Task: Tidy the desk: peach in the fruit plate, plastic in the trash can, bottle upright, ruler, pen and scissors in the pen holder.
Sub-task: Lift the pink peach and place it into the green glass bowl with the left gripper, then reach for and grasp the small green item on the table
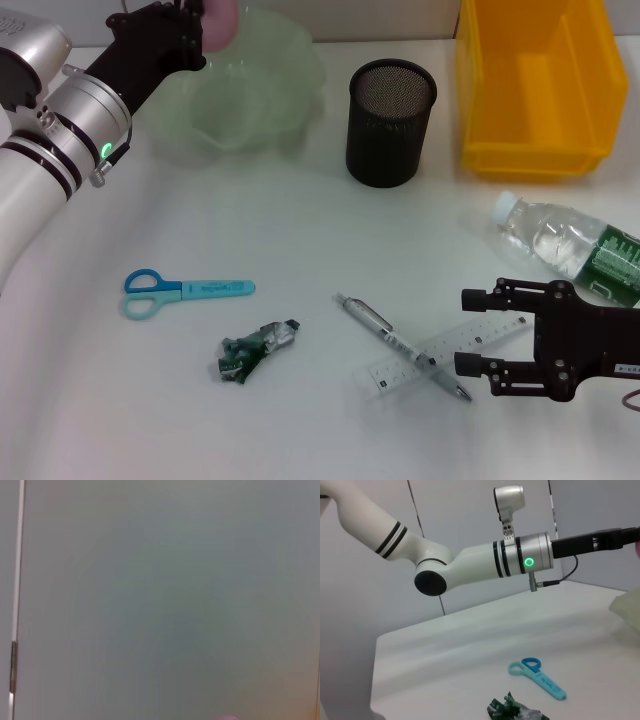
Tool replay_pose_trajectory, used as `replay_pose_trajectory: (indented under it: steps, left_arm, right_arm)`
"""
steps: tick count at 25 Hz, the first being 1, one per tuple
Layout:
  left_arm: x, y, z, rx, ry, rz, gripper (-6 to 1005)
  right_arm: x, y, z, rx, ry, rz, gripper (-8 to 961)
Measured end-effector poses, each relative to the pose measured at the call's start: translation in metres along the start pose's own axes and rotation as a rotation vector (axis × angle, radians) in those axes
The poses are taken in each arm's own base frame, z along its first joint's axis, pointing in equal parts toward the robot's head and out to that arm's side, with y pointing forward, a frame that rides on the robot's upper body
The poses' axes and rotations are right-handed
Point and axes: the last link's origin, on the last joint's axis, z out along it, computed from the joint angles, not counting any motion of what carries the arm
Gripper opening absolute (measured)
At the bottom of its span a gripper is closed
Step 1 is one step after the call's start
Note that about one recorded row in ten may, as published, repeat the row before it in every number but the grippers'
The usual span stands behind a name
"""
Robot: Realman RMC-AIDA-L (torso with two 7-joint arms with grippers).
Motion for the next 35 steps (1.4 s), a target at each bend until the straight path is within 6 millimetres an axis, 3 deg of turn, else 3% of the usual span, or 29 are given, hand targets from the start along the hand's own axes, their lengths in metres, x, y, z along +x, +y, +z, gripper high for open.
replay_pose_trajectory:
  steps: [9, 17, 23, 34, 35]
  left_arm:
    - [-0.0006, 0.0005, 0.0, -0.002, -0.003, 0.009, 43]
    - [-0.0013, 0.0049, -0.0001, 0.01, 0.013, 0.001, 104]
    - [-0.0005, 0.0062, 0.0007, 0.005, 0.017, 0.001, 304]
    - [0.0, 0.0056, 0.0008, 0.01, 0.02, -0.005, 781]
    - [0.0, 0.0055, 0.0008, 0.01, 0.02, -0.007, 785]
  right_arm:
    - [0.0002, 0.0001, -0.0001, 0.0, 0.0, 0.001, 735]
    - [0.0002, 0.0, -0.0001, 0.001, 0.0, 0.001, 735]
    - [0.0003, -0.0002, -0.0002, 0.003, 0.0, 0.0, 735]
    - [0.0001, -0.0002, -0.0003, 0.004, -0.001, 0.0, 735]
    - [0.0001, -0.0002, -0.0002, 0.004, -0.001, -0.001, 735]
